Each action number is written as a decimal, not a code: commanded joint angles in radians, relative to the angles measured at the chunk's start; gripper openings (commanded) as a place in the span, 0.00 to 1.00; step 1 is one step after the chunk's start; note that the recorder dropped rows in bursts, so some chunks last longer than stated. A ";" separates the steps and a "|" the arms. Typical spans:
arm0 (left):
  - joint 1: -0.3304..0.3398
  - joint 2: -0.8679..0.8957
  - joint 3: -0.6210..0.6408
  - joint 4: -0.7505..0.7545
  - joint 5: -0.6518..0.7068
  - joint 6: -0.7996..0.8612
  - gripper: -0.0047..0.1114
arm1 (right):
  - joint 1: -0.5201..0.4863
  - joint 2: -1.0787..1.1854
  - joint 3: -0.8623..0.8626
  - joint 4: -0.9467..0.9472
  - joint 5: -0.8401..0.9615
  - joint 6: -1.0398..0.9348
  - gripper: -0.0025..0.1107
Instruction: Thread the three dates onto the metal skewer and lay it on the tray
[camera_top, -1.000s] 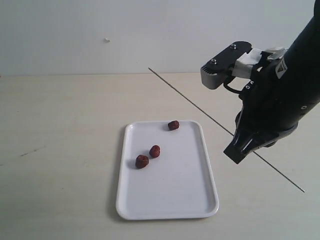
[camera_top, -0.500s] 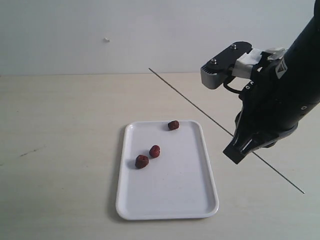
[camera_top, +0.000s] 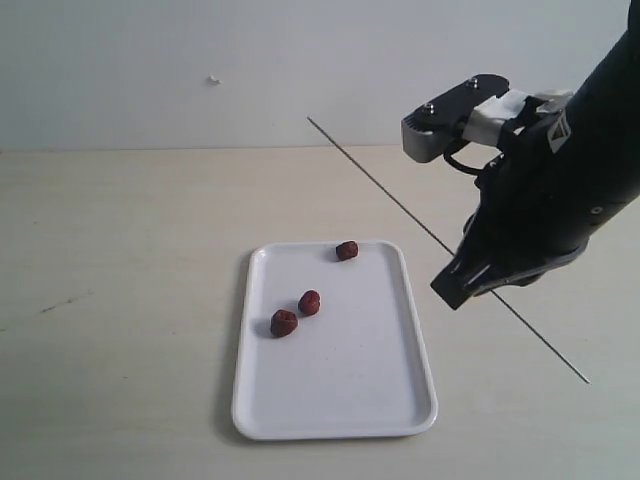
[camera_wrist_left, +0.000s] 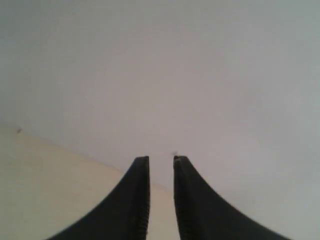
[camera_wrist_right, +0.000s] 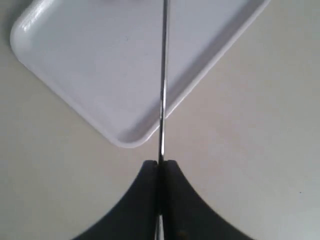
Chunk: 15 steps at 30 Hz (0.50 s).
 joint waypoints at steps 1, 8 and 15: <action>-0.027 0.184 -0.059 0.035 0.109 0.032 0.21 | -0.012 0.018 0.003 -0.010 -0.103 0.067 0.02; -0.206 0.405 -0.152 0.035 0.179 0.183 0.08 | -0.166 0.095 0.003 -0.006 -0.405 0.141 0.02; -0.357 0.592 -0.307 0.035 0.289 0.371 0.15 | -0.272 0.190 -0.001 0.054 -0.485 0.008 0.02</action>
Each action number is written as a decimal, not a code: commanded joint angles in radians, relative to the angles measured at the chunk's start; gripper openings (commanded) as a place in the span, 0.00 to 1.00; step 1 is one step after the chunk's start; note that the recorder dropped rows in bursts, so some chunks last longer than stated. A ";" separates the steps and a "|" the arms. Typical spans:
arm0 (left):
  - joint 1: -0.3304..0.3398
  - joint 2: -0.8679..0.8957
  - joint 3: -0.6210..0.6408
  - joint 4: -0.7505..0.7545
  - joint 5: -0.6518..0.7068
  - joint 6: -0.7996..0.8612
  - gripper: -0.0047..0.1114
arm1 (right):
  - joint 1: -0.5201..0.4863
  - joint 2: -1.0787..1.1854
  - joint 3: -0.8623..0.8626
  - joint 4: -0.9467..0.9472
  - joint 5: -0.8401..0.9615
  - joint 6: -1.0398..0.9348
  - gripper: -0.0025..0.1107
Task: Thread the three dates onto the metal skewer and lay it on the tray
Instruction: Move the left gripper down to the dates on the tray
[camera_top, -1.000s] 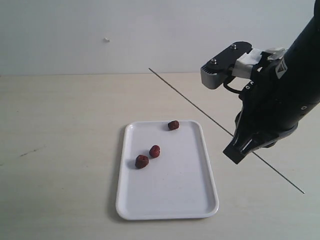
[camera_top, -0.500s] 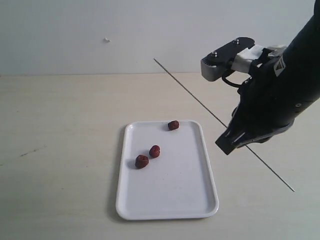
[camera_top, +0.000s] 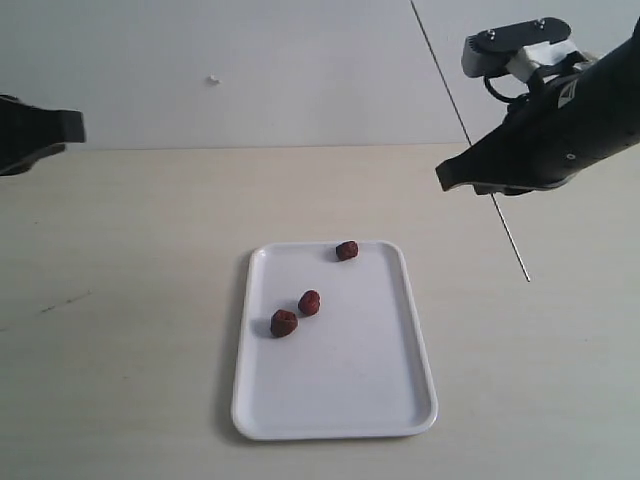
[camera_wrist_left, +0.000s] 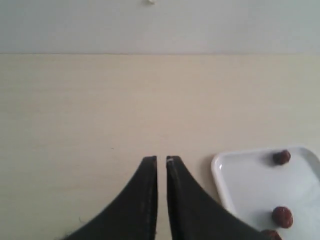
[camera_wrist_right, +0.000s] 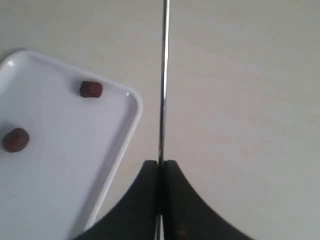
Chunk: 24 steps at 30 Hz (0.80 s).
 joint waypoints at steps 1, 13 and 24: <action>-0.086 0.116 -0.132 0.008 0.140 0.155 0.16 | -0.037 0.057 -0.001 0.046 -0.027 -0.120 0.02; -0.150 0.458 -0.535 -0.132 0.622 0.508 0.16 | -0.113 0.262 -0.043 0.047 -0.124 -0.309 0.02; -0.223 0.661 -0.620 -0.305 0.718 1.250 0.55 | -0.162 0.327 -0.120 0.099 -0.040 -0.340 0.02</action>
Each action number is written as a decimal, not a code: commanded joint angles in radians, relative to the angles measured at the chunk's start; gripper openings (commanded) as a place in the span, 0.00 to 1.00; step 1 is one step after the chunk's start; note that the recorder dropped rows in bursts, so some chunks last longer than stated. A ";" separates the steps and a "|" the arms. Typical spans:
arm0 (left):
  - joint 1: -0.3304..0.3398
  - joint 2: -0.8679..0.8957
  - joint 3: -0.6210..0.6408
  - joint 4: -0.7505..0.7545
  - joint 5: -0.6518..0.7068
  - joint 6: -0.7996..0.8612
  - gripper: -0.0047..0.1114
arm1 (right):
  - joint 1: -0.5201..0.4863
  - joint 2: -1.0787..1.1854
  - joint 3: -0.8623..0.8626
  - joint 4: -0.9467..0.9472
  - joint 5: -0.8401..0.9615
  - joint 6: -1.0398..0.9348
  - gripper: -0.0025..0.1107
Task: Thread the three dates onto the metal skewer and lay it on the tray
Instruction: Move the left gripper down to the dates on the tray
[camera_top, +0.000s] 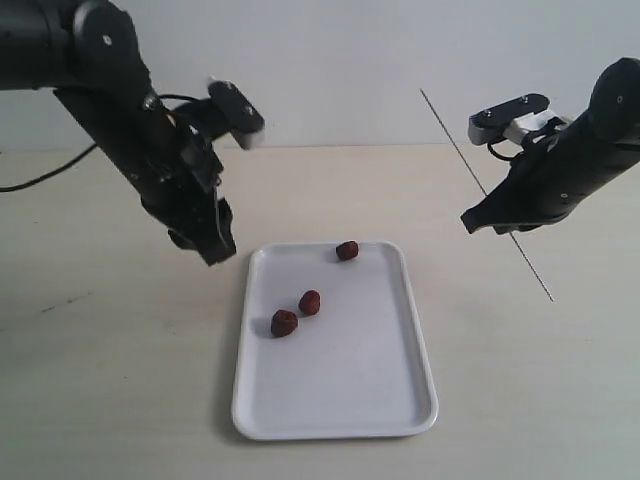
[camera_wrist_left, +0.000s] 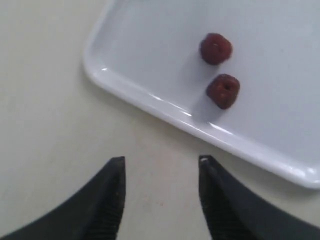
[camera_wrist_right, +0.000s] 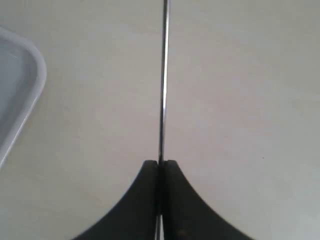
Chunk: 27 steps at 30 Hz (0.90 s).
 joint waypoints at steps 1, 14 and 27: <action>-0.054 0.047 -0.009 -0.020 0.025 0.254 0.58 | 0.000 0.002 -0.009 0.010 0.003 -0.031 0.02; -0.185 0.122 -0.009 0.057 -0.035 0.556 0.57 | 0.000 0.002 -0.009 0.034 0.009 -0.050 0.02; -0.187 0.197 -0.009 0.121 -0.133 0.602 0.57 | 0.000 0.002 -0.009 0.080 0.011 -0.087 0.02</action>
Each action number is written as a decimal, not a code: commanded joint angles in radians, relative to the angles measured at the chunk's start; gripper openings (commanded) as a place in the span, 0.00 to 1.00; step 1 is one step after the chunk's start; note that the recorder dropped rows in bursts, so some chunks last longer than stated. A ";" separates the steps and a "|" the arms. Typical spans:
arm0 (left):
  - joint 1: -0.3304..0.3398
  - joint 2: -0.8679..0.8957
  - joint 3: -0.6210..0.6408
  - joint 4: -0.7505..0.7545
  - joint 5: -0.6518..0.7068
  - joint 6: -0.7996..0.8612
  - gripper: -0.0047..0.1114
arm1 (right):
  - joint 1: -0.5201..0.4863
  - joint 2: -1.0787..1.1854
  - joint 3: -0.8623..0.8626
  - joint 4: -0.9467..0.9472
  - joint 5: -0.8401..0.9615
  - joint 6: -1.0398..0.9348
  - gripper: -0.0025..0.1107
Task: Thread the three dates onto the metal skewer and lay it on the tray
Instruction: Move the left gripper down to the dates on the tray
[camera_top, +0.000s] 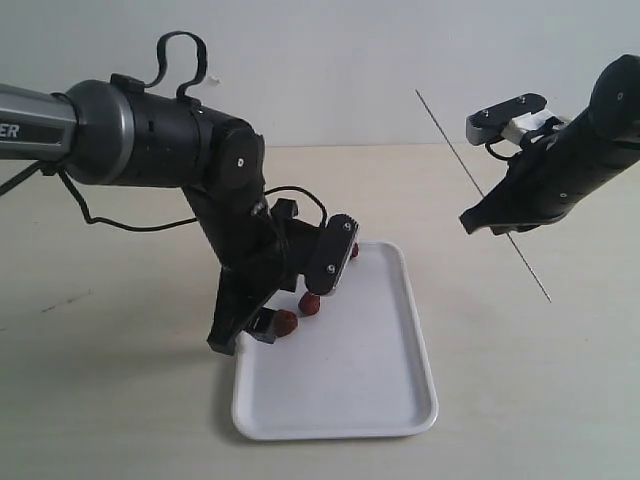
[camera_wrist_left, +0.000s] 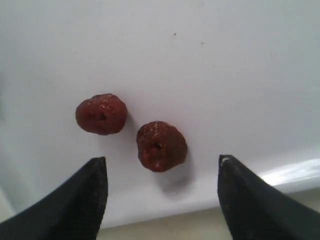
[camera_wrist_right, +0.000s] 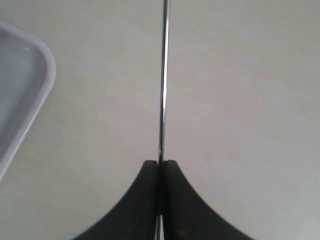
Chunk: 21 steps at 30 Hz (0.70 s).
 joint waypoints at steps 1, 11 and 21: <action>-0.005 0.011 -0.007 0.005 -0.023 0.028 0.57 | 0.000 0.002 -0.006 0.056 -0.001 -0.063 0.02; -0.005 0.053 -0.007 0.005 -0.037 0.053 0.57 | 0.000 0.002 -0.006 0.151 0.006 -0.165 0.02; -0.005 0.054 -0.007 0.002 -0.053 0.072 0.57 | 0.000 0.002 -0.006 0.151 -0.015 -0.163 0.02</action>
